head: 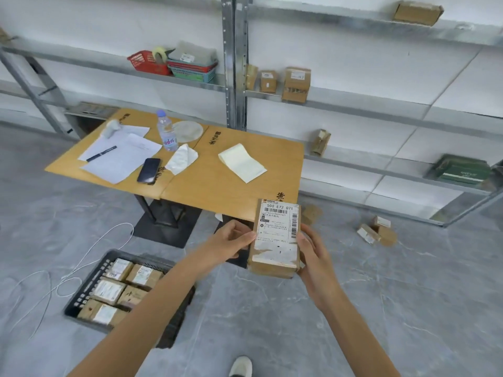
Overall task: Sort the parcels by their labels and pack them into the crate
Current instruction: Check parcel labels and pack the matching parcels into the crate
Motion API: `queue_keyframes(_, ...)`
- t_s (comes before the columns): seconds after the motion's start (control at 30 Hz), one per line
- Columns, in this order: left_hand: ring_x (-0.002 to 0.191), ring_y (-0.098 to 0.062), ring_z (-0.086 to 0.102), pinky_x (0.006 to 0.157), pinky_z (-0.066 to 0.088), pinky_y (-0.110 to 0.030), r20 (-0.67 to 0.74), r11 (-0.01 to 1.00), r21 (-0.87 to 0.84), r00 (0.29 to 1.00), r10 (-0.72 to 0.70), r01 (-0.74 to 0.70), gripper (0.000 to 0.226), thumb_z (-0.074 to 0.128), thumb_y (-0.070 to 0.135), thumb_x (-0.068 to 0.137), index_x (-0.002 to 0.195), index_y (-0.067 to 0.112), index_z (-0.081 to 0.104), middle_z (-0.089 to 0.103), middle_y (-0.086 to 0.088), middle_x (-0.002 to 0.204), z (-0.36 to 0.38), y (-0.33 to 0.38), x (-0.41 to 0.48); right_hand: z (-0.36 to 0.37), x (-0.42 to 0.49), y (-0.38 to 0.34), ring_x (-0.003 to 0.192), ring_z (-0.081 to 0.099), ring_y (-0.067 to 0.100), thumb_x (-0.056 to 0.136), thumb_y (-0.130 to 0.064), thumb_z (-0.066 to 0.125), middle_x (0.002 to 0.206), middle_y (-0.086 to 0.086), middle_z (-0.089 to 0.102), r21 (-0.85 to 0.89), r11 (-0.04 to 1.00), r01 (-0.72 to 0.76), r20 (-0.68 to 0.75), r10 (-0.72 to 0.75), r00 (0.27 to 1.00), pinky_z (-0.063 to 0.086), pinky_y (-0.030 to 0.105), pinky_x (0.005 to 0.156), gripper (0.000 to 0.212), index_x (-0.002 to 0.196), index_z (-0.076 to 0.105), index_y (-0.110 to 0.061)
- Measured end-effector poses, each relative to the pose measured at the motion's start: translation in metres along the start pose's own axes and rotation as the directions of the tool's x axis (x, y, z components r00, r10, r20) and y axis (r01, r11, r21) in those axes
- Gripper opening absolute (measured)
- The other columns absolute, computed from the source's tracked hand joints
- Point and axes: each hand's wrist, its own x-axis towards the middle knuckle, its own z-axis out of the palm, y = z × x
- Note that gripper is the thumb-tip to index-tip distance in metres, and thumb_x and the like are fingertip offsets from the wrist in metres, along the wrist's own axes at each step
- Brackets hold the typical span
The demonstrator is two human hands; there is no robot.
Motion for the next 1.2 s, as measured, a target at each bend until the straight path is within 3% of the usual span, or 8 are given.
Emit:
queue_keyframes(0.13, 0.105, -0.010, 0.060, 0.093, 0.049, -0.034, 0.000, 0.998, 0.030, 0.999, -0.052, 0.052, 0.022, 0.053, 0.040, 0.092, 0.104, 0.021, 0.051, 0.061, 0.002, 0.114, -0.018, -0.024, -0.029, 0.020, -0.020, 0.022, 0.108, 0.064, 0.019, 0.095, -0.028, 0.051, 0.118, -0.001, 0.067, -0.034, 0.998, -0.045, 0.031, 0.046, 0.998, 0.055, 0.037, 0.073, 0.024, 0.119, 0.057, -0.030)
queue_keyframes(0.23, 0.109, -0.014, 0.060, 0.095, 0.048, -0.034, 0.022, 0.998, 0.023, 0.998, -0.060, 0.059, 0.030, 0.051, 0.039, 0.093, 0.112, 0.017, 0.050, 0.059, 0.000, 0.120, -0.039, -0.038, -0.051, 0.042, -0.035, 0.034, 0.111, 0.063, 0.024, 0.096, -0.028, 0.051, 0.118, 0.002, 0.067, -0.026, 0.998, -0.063, 0.033, 0.064, 0.997, 0.054, 0.039, 0.076, 0.026, 0.122, 0.057, -0.026)
queue_keyframes(0.37, 0.111, -0.015, 0.059, 0.095, 0.048, -0.033, 0.047, 0.998, 0.055, 0.998, -0.034, 0.032, 0.032, 0.050, 0.037, 0.094, 0.117, 0.014, 0.050, 0.058, -0.003, 0.123, -0.090, -0.056, -0.068, 0.091, -0.043, 0.050, 0.105, 0.066, 0.019, 0.095, -0.028, 0.052, 0.112, -0.002, 0.070, -0.039, 0.998, -0.051, 0.048, 0.053, 0.997, 0.055, 0.037, 0.076, 0.020, 0.113, 0.060, -0.032)
queue_keyframes(0.6, 0.118, -0.014, 0.054, 0.102, 0.045, -0.040, 0.070, 0.996, 0.078, 0.997, -0.037, 0.032, 0.023, 0.050, 0.045, 0.092, 0.102, 0.024, 0.050, 0.055, 0.001, 0.126, -0.238, -0.099, -0.092, 0.235, -0.047, 0.099, 0.104, 0.066, 0.021, 0.095, -0.030, 0.053, 0.111, -0.002, 0.071, -0.002, 0.997, -0.081, 0.029, 0.081, 0.996, 0.051, 0.040, 0.078, 0.028, 0.122, 0.057, -0.025)
queue_keyframes(0.73, 0.106, -0.011, 0.061, 0.096, 0.049, -0.039, 0.117, 0.995, 0.030, 0.989, -0.095, 0.092, 0.037, 0.055, 0.054, 0.084, 0.100, 0.022, 0.046, 0.061, 0.005, 0.117, -0.312, -0.124, -0.100, 0.315, -0.047, 0.127, 0.112, 0.062, 0.023, 0.096, -0.031, 0.051, 0.117, 0.001, 0.068, -0.005, 0.994, -0.106, 0.017, 0.106, 0.994, 0.051, 0.044, 0.084, 0.030, 0.125, 0.054, -0.023)
queue_keyframes(0.87, 0.100, -0.019, 0.066, 0.091, 0.054, -0.040, 0.103, 0.993, -0.054, 0.990, -0.096, 0.102, 0.040, 0.068, 0.046, 0.079, 0.098, 0.018, 0.046, 0.063, -0.005, 0.113, -0.358, -0.136, -0.092, 0.367, -0.041, 0.144, 0.113, 0.061, 0.022, 0.097, -0.034, 0.049, 0.118, -0.001, 0.067, -0.020, 0.994, -0.108, 0.000, 0.108, 0.994, 0.054, 0.037, 0.075, 0.027, 0.123, 0.053, -0.029)
queue_keyframes(1.07, 0.099, -0.023, 0.067, 0.075, 0.058, -0.029, 0.090, 0.985, -0.132, 0.991, -0.098, 0.109, 0.041, 0.072, 0.038, 0.078, 0.102, 0.016, 0.048, 0.064, -0.010, 0.111, -0.388, -0.135, -0.058, 0.390, -0.007, 0.145, 0.117, 0.058, 0.018, 0.097, -0.037, 0.047, 0.123, -0.006, 0.064, -0.053, 0.989, -0.136, 0.069, 0.139, 0.988, 0.054, 0.041, 0.082, 0.034, 0.130, 0.047, -0.037)
queue_keyframes(1.2, 0.100, -0.022, 0.065, 0.078, 0.057, -0.029, 0.066, 0.981, -0.156, 0.992, -0.107, 0.117, 0.047, 0.071, 0.034, 0.079, 0.113, 0.014, 0.046, 0.063, -0.013, 0.115, -0.399, -0.129, -0.029, 0.392, 0.024, 0.140, 0.116, 0.060, 0.018, 0.092, -0.035, 0.054, 0.124, -0.006, 0.064, -0.118, 0.983, -0.144, 0.171, 0.162, 0.972, 0.055, 0.045, 0.089, 0.048, 0.138, 0.041, -0.036)
